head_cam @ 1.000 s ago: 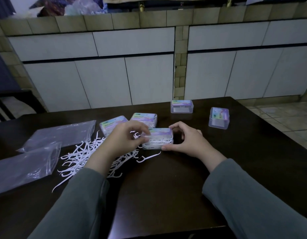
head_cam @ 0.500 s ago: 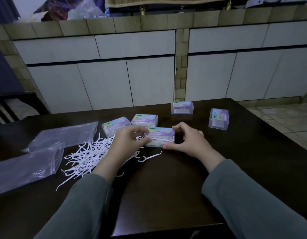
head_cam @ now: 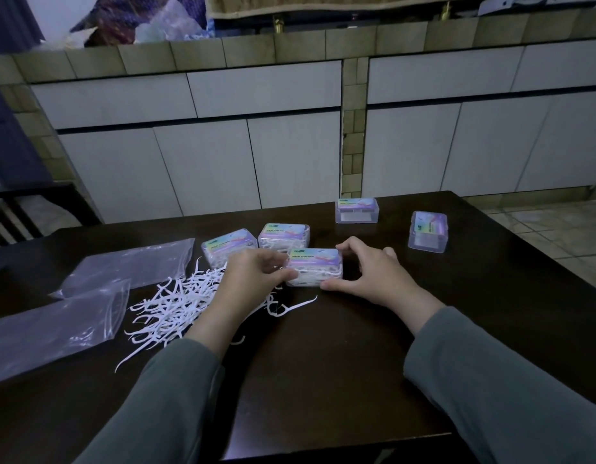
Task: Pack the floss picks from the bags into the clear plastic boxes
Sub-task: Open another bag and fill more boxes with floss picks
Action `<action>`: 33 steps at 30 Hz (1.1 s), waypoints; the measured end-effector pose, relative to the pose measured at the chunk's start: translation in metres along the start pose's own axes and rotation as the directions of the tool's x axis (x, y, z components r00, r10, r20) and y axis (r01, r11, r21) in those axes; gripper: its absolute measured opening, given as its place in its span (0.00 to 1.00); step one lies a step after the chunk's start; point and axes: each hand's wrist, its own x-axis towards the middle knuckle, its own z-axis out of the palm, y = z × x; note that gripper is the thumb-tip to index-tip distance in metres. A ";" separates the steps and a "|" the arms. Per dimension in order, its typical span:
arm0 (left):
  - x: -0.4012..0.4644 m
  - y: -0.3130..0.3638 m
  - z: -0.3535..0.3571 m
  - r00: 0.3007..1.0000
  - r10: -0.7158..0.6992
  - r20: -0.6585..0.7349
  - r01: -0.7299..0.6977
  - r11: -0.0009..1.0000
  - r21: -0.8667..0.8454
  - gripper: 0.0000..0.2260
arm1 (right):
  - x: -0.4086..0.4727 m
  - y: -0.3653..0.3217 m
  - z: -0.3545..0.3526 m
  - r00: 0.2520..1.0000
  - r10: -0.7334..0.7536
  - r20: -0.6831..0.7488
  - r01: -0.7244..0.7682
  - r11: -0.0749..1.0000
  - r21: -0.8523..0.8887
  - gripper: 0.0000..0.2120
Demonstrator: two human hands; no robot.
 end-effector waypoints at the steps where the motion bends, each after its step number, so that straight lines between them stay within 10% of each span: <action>1: 0.000 -0.001 0.001 1.000 -0.013 0.008 0.013 0.999 -0.039 0.18 | -0.001 -0.001 -0.001 1.000 -0.028 0.000 0.028 0.999 -0.016 0.31; 13: 0.002 -0.004 0.004 0.996 -0.039 0.079 0.053 0.982 -0.182 0.16 | 0.001 0.005 -0.003 0.996 -0.088 0.021 0.089 0.996 -0.033 0.28; 19: 0.006 -0.004 0.000 0.972 0.210 0.104 -0.231 0.928 0.293 0.16 | -0.001 0.004 -0.007 0.993 -0.120 0.016 0.121 0.991 -0.060 0.26; 33: 0.013 -0.013 0.008 0.831 0.539 0.136 -0.555 0.785 0.275 0.08 | -0.005 0.010 -0.010 0.989 -0.127 0.073 0.133 0.987 -0.092 0.21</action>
